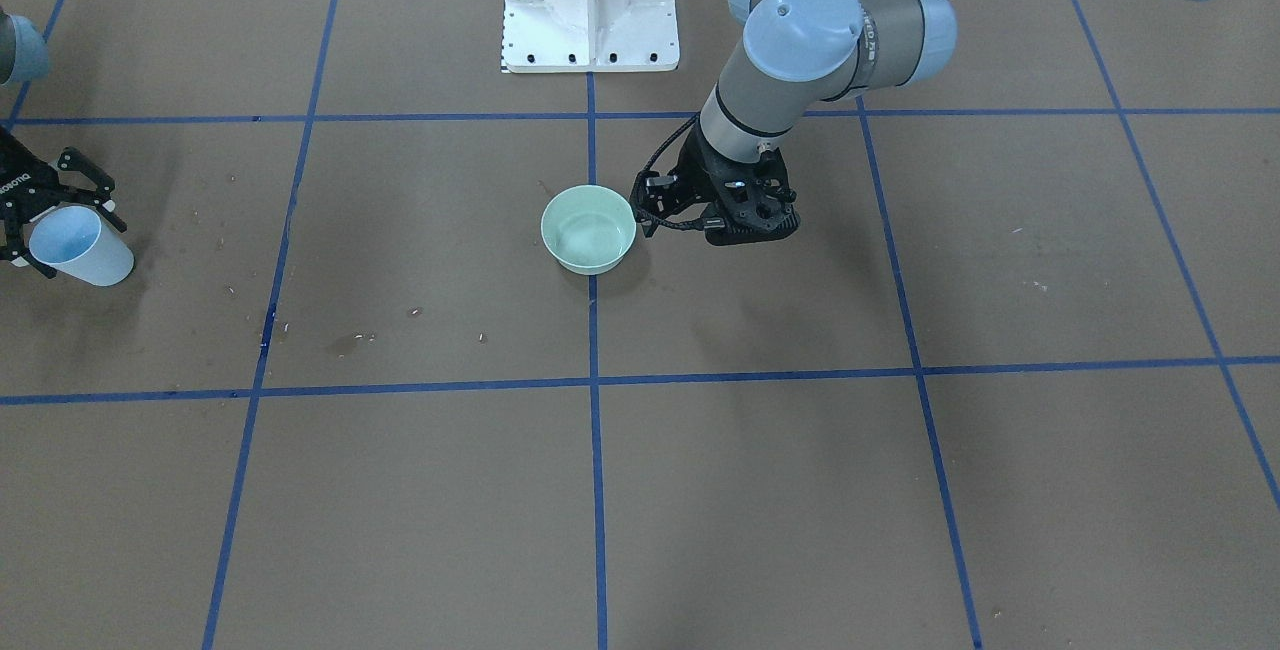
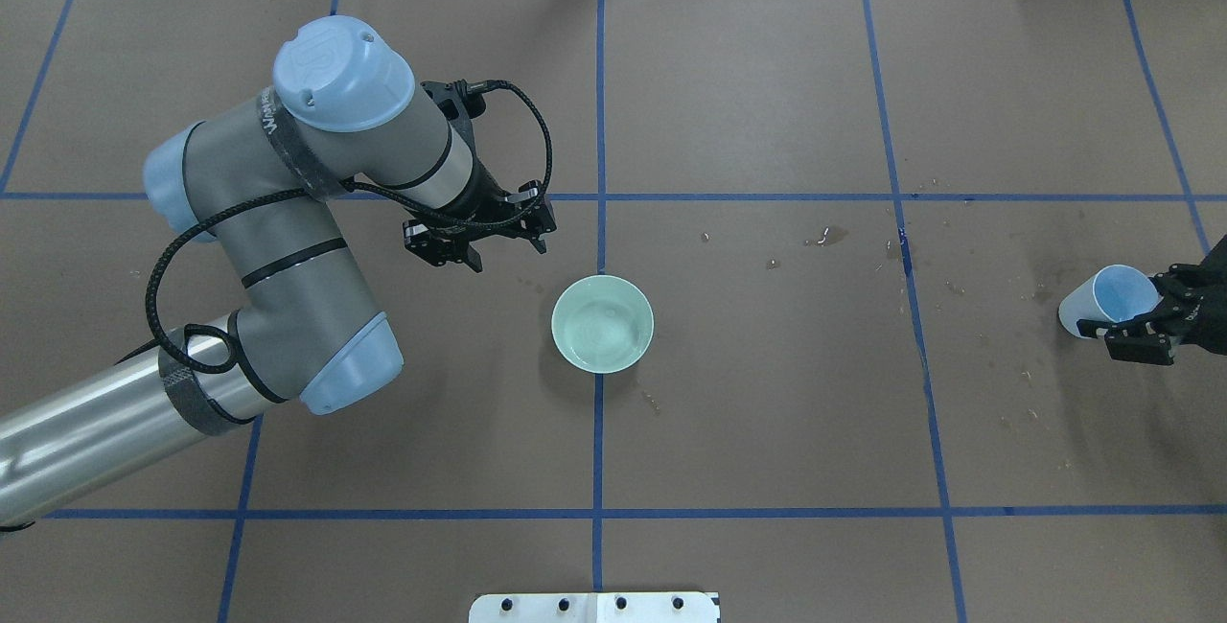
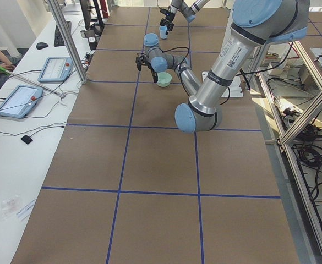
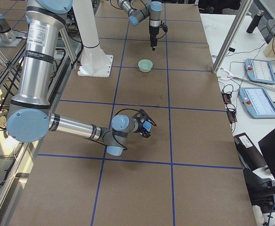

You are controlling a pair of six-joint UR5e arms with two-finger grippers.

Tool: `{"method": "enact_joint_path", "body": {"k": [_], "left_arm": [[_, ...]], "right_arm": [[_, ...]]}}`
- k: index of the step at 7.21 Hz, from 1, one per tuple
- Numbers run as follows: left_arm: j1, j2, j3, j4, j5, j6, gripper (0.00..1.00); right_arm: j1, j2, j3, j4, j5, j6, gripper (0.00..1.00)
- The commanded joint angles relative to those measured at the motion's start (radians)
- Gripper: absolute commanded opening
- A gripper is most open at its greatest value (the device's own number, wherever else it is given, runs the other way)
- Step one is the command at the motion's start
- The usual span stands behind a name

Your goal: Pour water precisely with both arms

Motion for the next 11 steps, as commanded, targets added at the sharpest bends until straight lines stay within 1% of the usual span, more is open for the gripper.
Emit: {"method": "enact_joint_path", "body": {"k": [1, 2, 3, 4, 6, 7, 8, 9, 10, 11], "left_arm": [[0.0, 0.0, 0.0, 0.0, 0.0, 0.0, 0.78], [0.0, 0.0, 0.0, 0.0, 0.0, 0.0, 0.78], [0.0, 0.0, -0.002, 0.0, -0.002, 0.0, 0.78], [-0.002, -0.002, -0.006, 0.0, -0.002, 0.0, 0.78], [-0.028, 0.0, -0.04, 0.015, -0.005, 0.0, 0.78], [-0.039, -0.002, -0.055, 0.044, -0.005, 0.002, 0.78], [-0.052, 0.001, -0.06, 0.044, -0.008, 0.003, 0.78], [-0.075, 0.017, -0.06, 0.046, -0.008, 0.046, 0.78], [-0.101, 0.052, -0.061, 0.043, -0.009, 0.11, 0.78], [-0.137, 0.081, -0.06, 0.044, -0.009, 0.188, 0.78]], "right_arm": [[-0.003, 0.0, -0.001, 0.002, -0.002, 0.003, 0.87], [-0.004, 0.0, -0.001, 0.011, -0.002, 0.003, 0.77], [-0.004, 0.0, -0.004, 0.049, -0.003, 0.004, 0.61], [-0.006, 0.003, 0.011, 0.049, -0.002, 0.006, 0.54], [-0.006, 0.044, 0.065, 0.005, 0.006, 0.007, 0.47], [-0.006, 0.064, 0.137, -0.099, 0.003, 0.01, 0.45], [-0.006, 0.09, 0.25, -0.274, -0.003, 0.01, 0.45], [-0.006, 0.15, 0.337, -0.452, -0.006, 0.01, 0.45], [-0.019, 0.234, 0.385, -0.615, -0.011, 0.01, 0.45], [-0.074, 0.332, 0.415, -0.771, -0.052, 0.01, 0.45]]}}
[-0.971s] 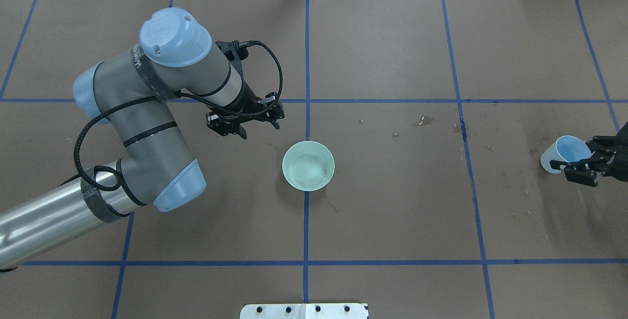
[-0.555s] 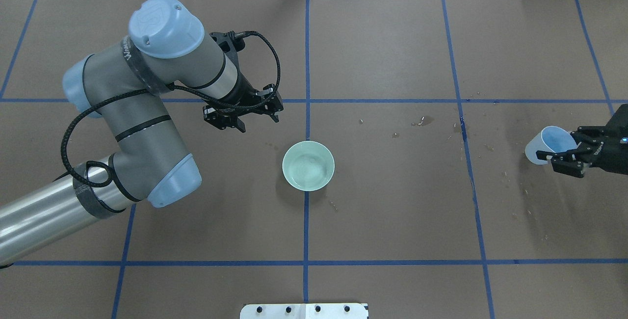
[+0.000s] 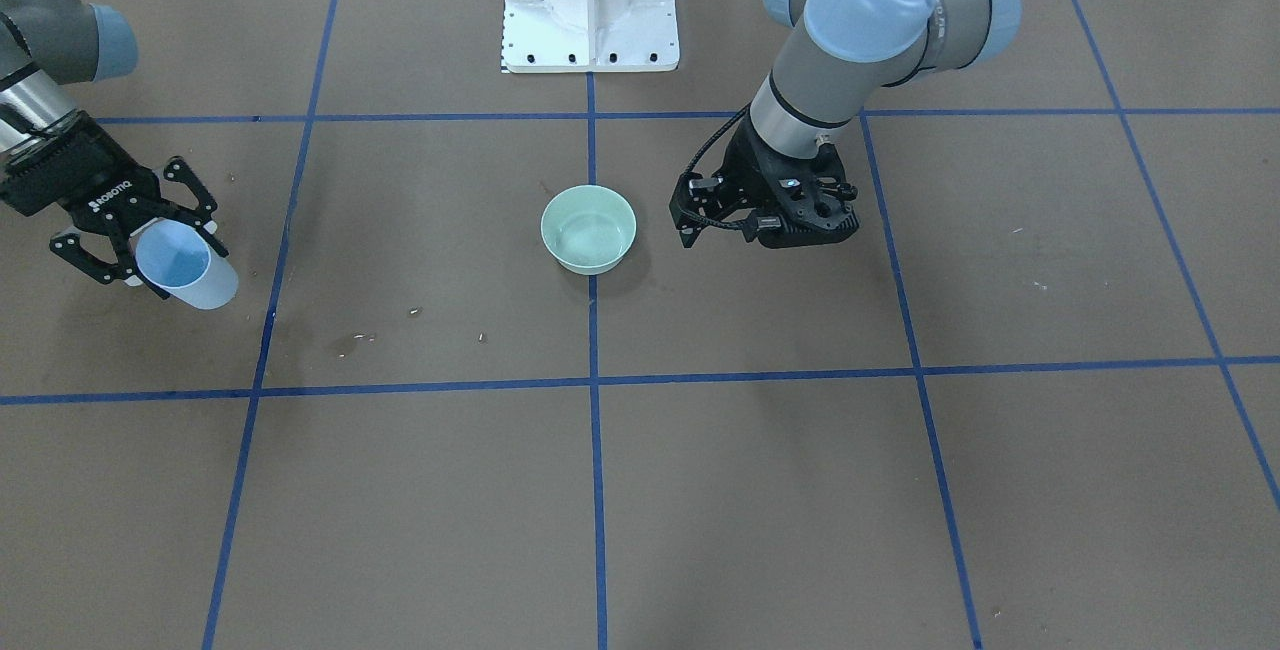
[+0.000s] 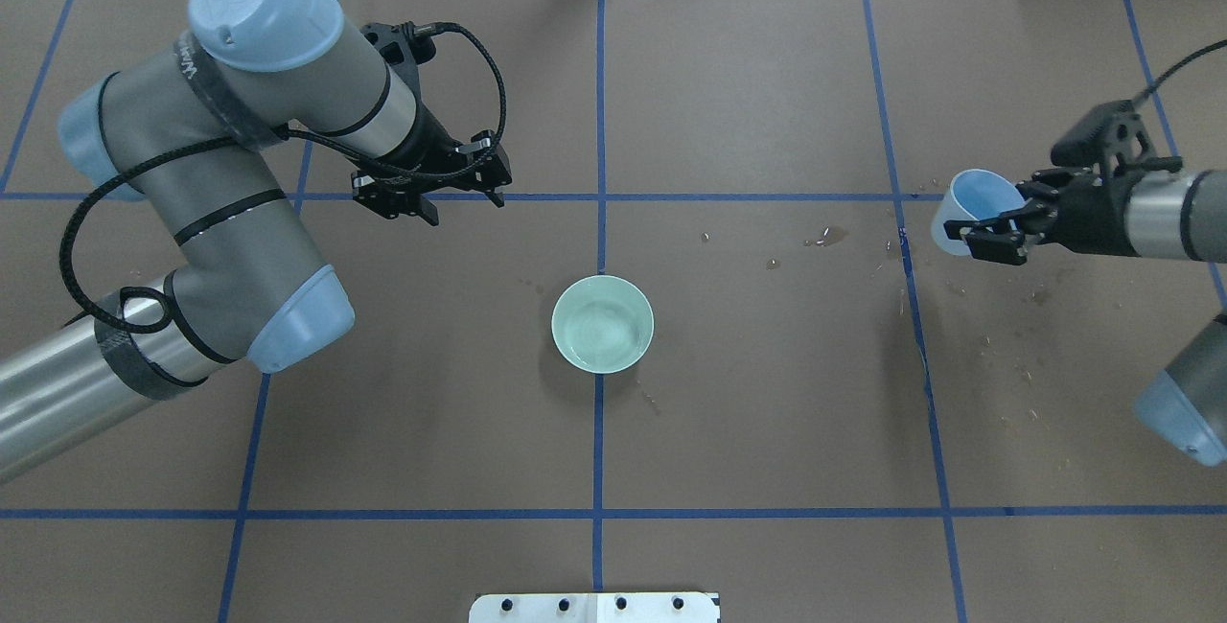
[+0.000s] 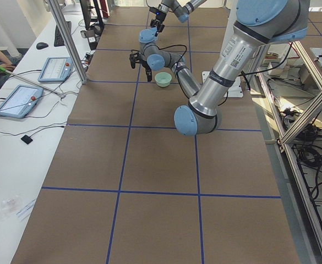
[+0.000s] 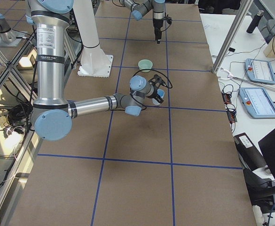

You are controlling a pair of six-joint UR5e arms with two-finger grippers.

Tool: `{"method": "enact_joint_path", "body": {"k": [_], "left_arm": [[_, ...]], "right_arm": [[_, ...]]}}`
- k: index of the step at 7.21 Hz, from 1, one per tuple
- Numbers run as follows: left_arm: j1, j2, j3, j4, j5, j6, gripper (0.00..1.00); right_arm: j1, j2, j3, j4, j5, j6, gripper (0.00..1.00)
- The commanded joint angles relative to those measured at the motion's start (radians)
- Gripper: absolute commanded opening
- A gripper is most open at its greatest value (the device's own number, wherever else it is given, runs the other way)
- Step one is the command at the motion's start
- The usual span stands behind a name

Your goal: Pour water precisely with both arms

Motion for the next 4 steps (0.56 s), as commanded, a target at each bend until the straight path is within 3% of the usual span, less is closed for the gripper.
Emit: {"method": "enact_joint_path", "body": {"k": [1, 3, 4], "left_arm": [[-0.072, 0.064, 0.0, 0.001, -0.002, 0.147, 0.78], [-0.109, 0.101, 0.009, 0.001, -0.037, 0.214, 0.78], [-0.121, 0.112, 0.009, 0.001, -0.039, 0.225, 0.78]], "right_arm": [[-0.143, 0.175, 0.118, -0.363, -0.136, 0.0, 0.45], [-0.269, 0.41, 0.215, -0.85, -0.223, 0.0, 0.45], [-0.347, 0.503, 0.21, -0.986, -0.285, 0.0, 0.45]]}}
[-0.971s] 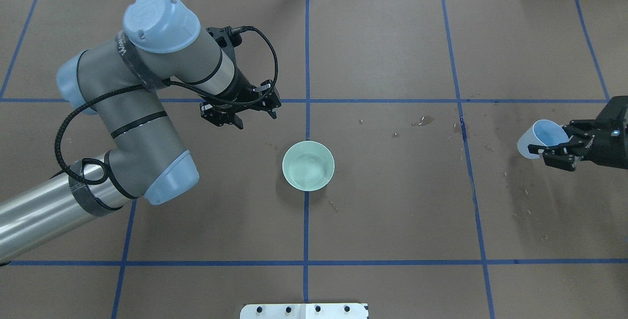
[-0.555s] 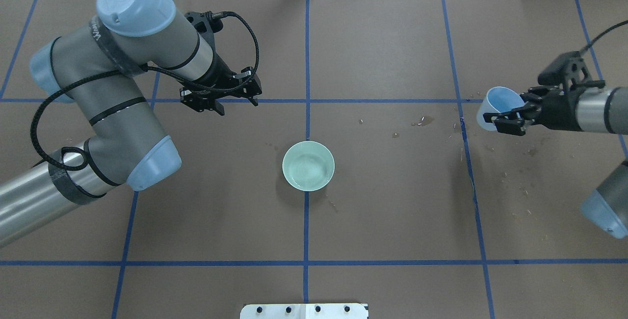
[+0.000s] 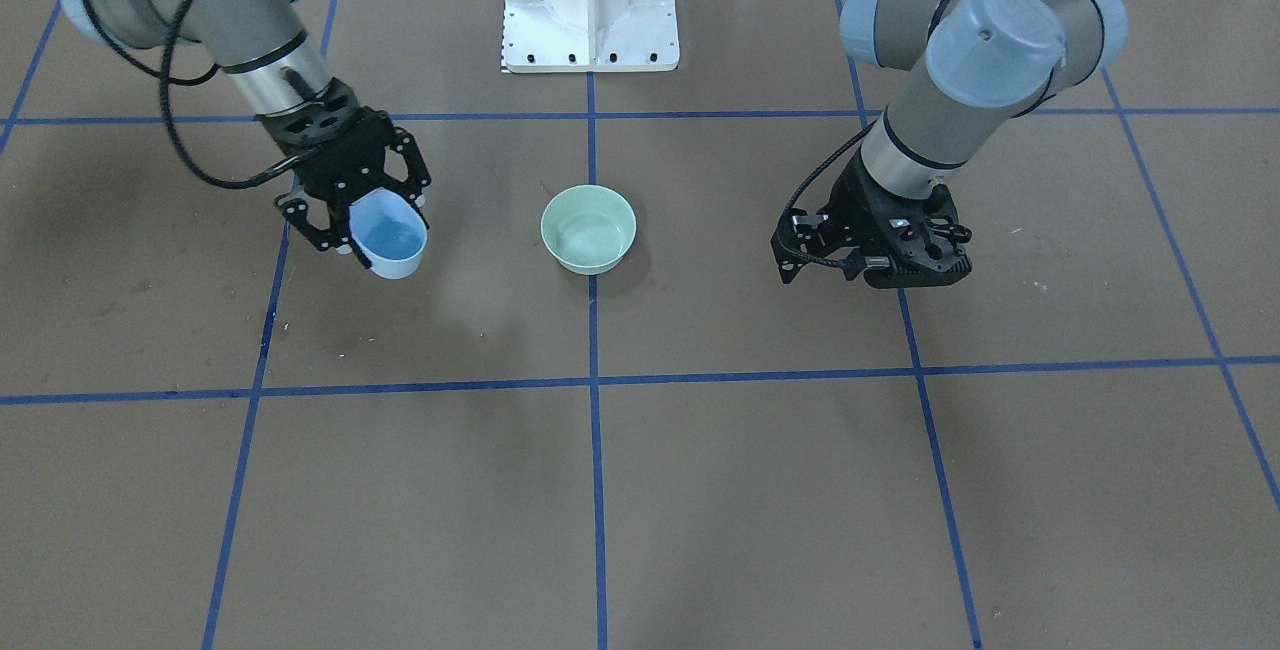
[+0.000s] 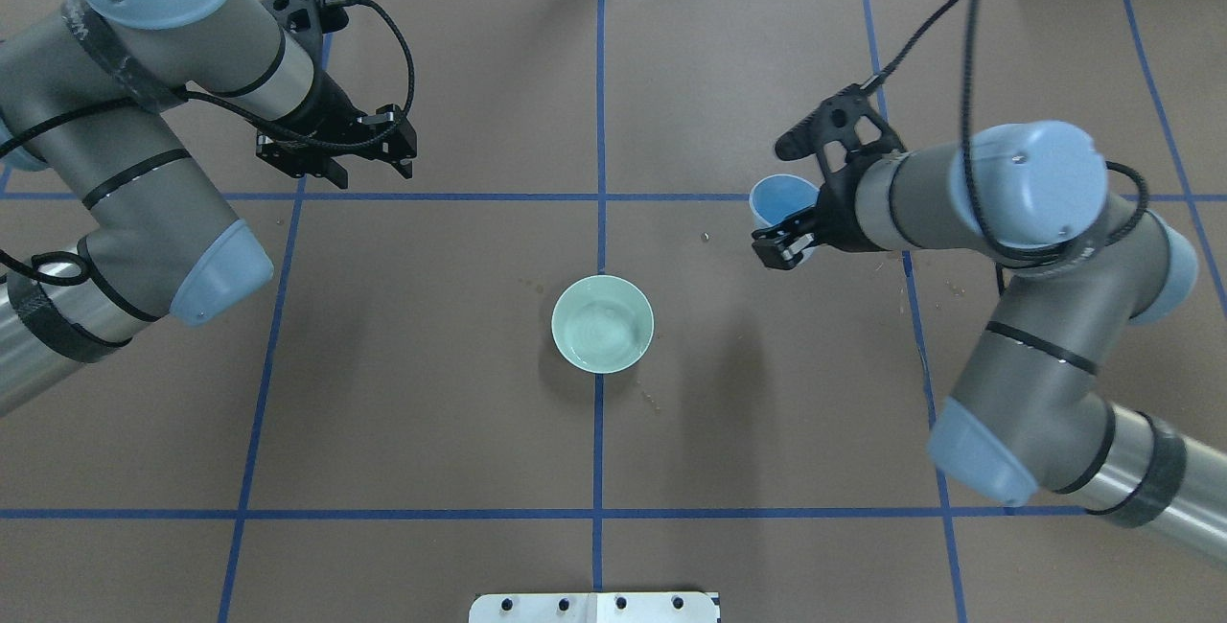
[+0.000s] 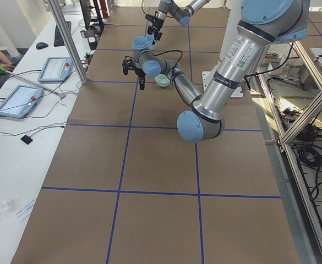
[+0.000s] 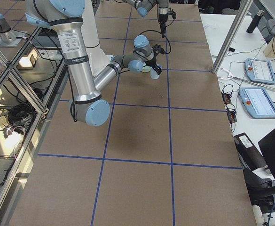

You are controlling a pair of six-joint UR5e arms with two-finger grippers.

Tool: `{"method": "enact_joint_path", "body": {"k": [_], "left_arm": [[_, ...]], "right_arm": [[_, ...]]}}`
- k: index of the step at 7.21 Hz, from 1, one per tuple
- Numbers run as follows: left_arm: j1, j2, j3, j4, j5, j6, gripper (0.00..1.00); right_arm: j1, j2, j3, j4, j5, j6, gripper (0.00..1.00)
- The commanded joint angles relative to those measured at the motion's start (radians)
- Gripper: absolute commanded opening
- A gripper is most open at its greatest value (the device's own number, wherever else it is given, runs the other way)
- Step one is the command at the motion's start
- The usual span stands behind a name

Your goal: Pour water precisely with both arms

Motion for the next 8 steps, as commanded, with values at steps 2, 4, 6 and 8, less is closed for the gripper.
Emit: {"method": "enact_joint_path", "body": {"k": [2, 4, 6, 8], "left_arm": [[-0.038, 0.034, 0.003, 0.002, -0.006, 0.043, 0.78], [-0.072, 0.076, 0.002, 0.008, -0.008, 0.14, 0.78], [-0.151, 0.165, 0.0, 0.008, -0.05, 0.317, 0.78], [-0.248, 0.221, 0.008, 0.008, -0.107, 0.455, 0.78]], "right_arm": [[-0.145, 0.244, -0.029, -0.412, -0.101, -0.003, 0.44], [-0.176, 0.415, -0.152, -0.62, -0.126, -0.05, 0.42], [-0.211, 0.535, -0.281, -0.743, -0.182, -0.148, 0.39], [-0.223, 0.628, -0.386, -0.865, -0.196, -0.196, 0.39]]}}
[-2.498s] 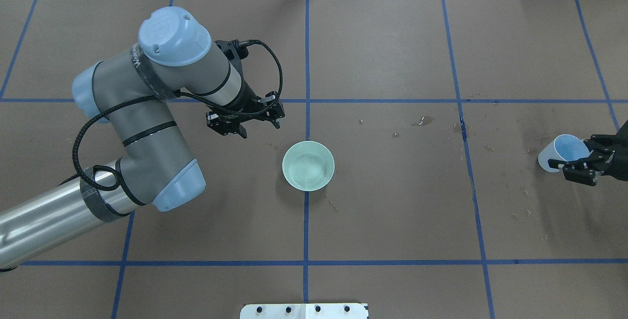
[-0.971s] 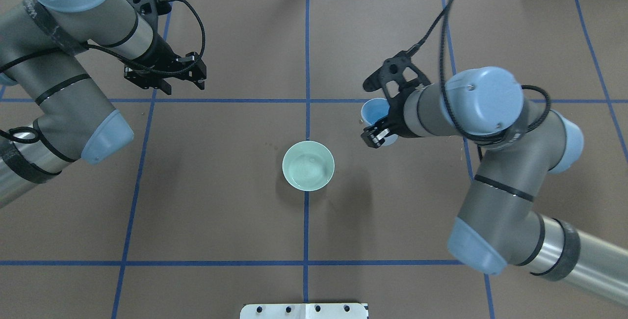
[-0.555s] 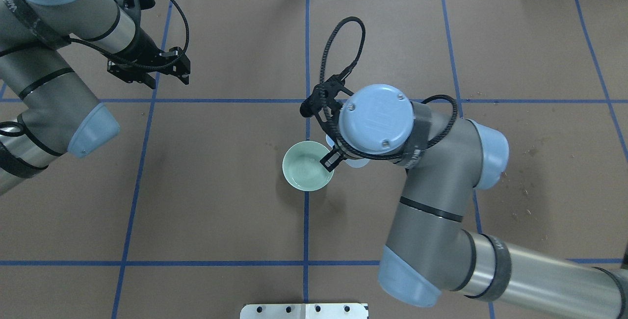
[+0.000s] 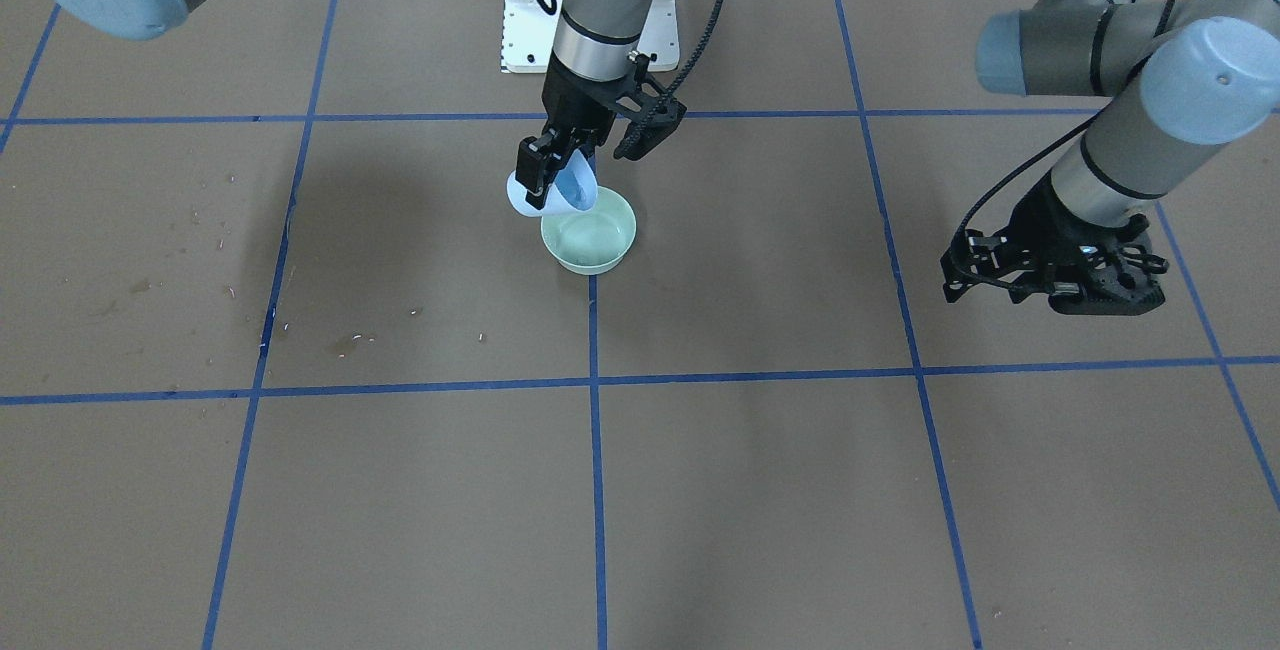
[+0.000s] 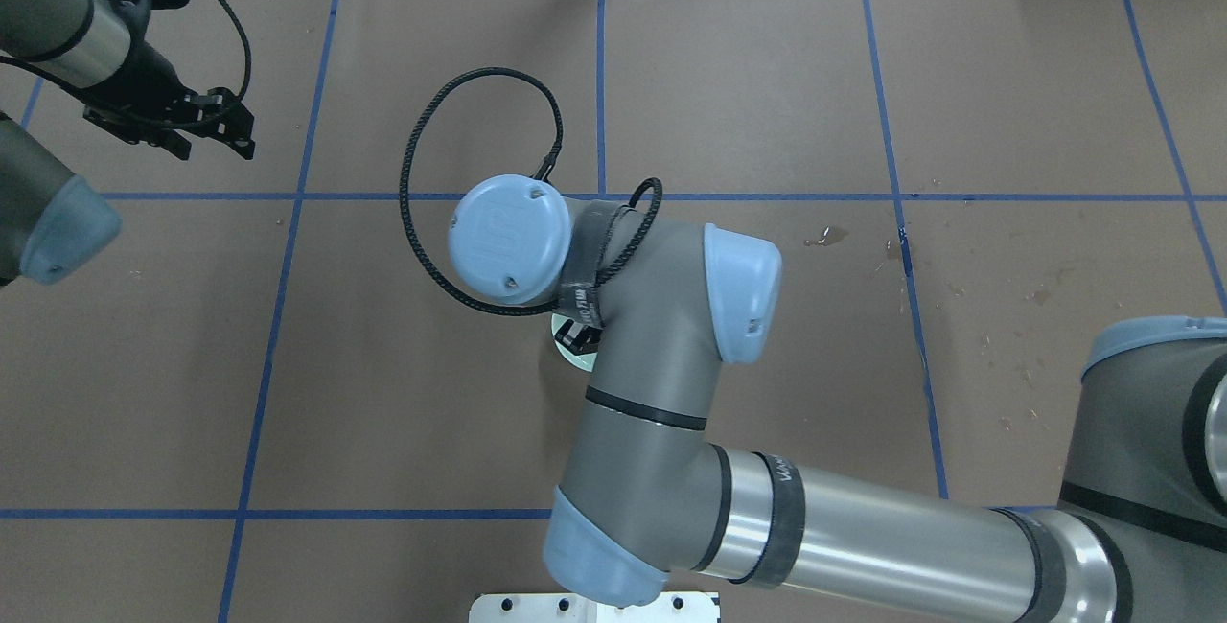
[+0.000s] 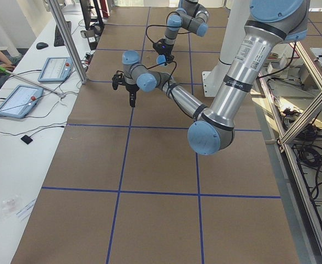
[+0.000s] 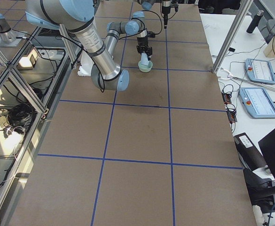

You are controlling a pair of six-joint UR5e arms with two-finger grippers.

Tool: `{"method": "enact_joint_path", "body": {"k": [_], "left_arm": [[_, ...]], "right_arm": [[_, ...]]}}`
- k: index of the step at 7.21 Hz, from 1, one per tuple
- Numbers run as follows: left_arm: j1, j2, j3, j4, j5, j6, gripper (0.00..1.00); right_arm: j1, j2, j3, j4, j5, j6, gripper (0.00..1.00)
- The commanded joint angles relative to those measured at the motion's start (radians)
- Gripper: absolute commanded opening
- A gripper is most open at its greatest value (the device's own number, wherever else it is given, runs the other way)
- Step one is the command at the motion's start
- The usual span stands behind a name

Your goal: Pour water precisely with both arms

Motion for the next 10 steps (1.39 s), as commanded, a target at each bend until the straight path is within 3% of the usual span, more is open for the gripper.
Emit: {"method": "enact_joint_path", "body": {"k": [1, 10], "left_arm": [[-0.058, 0.037, 0.007, 0.0, -0.024, 0.093, 0.78], [-0.063, 0.042, 0.008, 0.002, -0.025, 0.093, 0.78]], "right_arm": [[-0.029, 0.063, -0.089, -0.134, -0.042, -0.058, 0.38], [-0.082, 0.103, -0.145, -0.306, -0.129, -0.079, 0.38]]}}
